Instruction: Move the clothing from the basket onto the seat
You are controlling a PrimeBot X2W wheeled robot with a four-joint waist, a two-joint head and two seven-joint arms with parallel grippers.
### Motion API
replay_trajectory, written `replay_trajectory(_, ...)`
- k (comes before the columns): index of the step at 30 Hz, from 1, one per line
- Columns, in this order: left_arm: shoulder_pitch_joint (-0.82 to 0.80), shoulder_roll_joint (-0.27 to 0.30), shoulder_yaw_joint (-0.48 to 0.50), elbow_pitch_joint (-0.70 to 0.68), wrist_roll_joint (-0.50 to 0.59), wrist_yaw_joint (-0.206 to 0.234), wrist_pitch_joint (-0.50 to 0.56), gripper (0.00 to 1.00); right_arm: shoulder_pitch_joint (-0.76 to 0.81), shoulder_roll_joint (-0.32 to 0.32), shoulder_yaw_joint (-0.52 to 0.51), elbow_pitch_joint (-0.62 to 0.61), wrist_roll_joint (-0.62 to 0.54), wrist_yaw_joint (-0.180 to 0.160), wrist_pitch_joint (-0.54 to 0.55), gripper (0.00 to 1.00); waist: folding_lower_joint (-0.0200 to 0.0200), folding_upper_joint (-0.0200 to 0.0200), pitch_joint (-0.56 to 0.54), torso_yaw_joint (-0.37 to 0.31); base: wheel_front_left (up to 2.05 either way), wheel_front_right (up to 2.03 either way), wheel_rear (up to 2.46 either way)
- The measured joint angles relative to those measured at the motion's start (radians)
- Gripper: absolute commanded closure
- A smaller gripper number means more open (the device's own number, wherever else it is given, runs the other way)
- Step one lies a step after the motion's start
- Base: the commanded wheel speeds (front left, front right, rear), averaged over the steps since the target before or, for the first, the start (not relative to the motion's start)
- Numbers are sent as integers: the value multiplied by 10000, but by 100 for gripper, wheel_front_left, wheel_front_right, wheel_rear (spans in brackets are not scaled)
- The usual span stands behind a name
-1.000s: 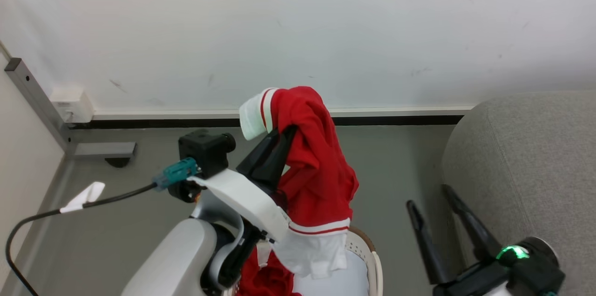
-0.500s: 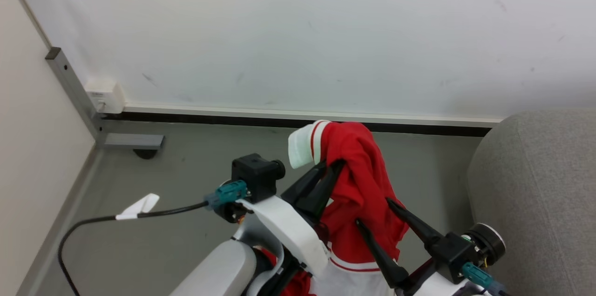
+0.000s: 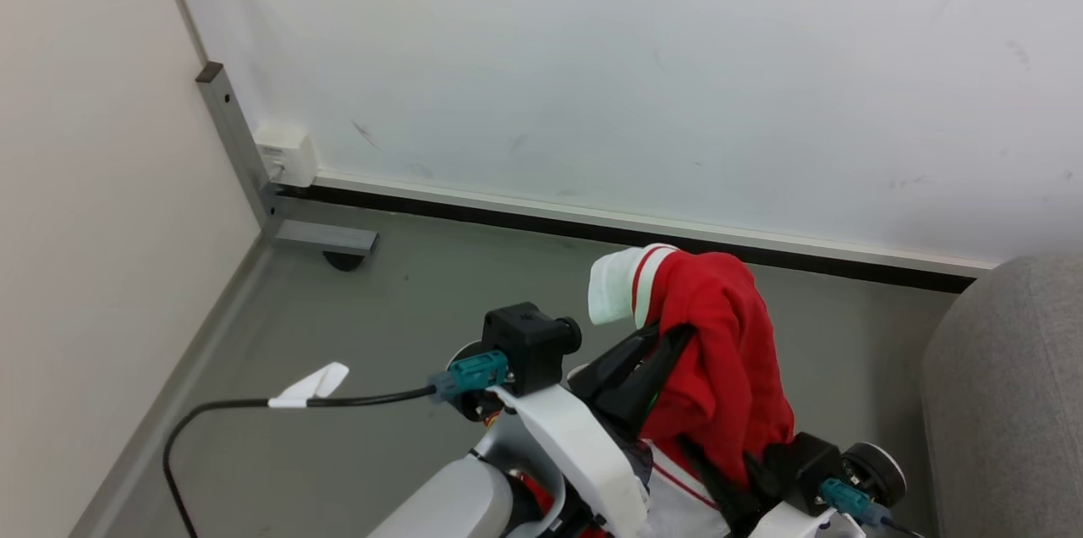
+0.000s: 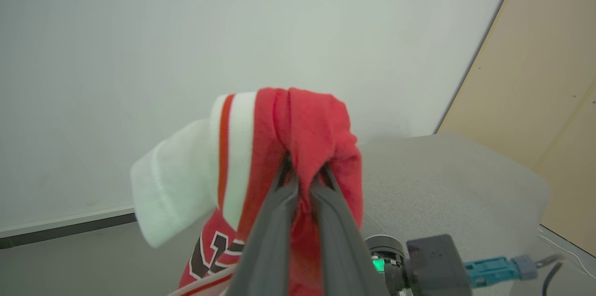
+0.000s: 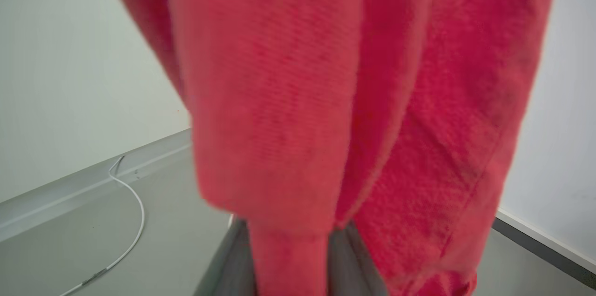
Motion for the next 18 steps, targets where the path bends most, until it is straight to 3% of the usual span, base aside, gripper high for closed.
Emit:
replay_trajectory(14,268,293,194,-38,-59,313,-82,100,730,123,-986,-966,445,0,-625,100,0,0,70,-244,0,0,0)
replay_trajectory(15,289,311,205,-46,-61,353,-100,71,765,119,-1112,-1139,445,0,-635,100,0,0,80,-296,0,0,0)
replay_trajectory(17,383,324,249,-29,-125,439,-115,0,878,144,-1373,-1490,518,0,-656,100,0,0,89,-410,0,0,0)
replay_trajectory(18,429,330,255,-12,-157,464,-117,0,939,161,-1530,-1691,550,0,-656,100,0,0,94,-472,0,0,0)
